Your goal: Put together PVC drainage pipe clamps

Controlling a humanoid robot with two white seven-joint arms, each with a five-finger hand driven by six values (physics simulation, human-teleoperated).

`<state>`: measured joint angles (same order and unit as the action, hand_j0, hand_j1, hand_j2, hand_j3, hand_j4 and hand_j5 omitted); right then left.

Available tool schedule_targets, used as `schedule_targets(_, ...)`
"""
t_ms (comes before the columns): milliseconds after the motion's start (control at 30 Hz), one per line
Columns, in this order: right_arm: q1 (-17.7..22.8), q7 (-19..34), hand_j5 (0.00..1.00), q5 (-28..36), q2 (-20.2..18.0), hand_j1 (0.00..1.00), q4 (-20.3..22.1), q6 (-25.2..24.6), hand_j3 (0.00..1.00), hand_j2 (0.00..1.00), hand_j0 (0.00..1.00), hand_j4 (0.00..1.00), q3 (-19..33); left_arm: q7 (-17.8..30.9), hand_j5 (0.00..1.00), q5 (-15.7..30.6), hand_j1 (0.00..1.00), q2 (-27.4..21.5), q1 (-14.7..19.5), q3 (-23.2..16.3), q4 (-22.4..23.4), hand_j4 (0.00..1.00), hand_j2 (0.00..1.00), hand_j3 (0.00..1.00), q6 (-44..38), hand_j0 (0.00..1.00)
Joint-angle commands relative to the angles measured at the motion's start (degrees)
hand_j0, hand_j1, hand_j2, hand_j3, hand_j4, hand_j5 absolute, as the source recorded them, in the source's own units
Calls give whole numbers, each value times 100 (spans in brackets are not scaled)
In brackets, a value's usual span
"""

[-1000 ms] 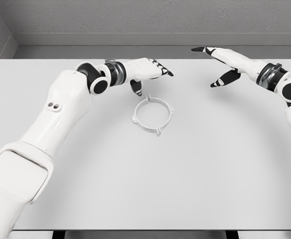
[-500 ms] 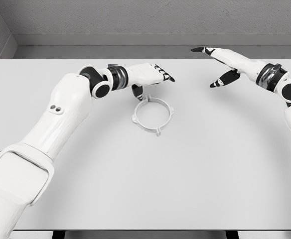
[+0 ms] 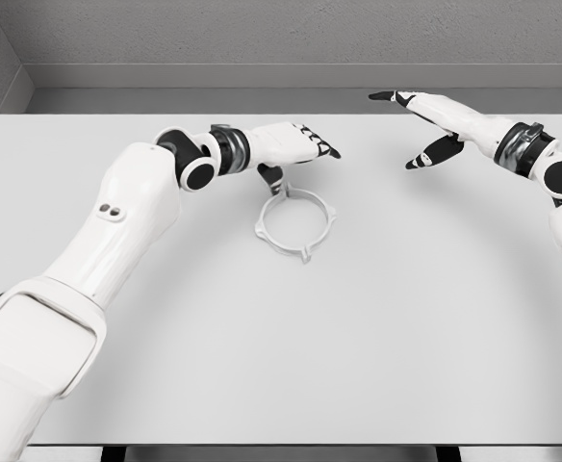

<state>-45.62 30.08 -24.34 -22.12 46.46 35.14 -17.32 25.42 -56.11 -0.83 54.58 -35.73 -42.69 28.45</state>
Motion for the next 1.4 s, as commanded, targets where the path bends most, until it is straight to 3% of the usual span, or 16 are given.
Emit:
schedule_targets(0,0,-3,100,44,-2,100,3,-14,100,100,100,100,9,6,100,4,100,4,0,-5,-2,100,100,100,3,100)
schedule_targets(700,44,-3,100,44,-11,100,83,-14,100,100,100,100,9,-2,100,57,100,-75,0,110,-29,100,100,100,38,100)
schedule_targets(1367,105,147,100,52,-90,100,381,-14,100,100,100,100,35,-249,100,-216,100,-5,-18,-5,156,100,100,100,-340,100)
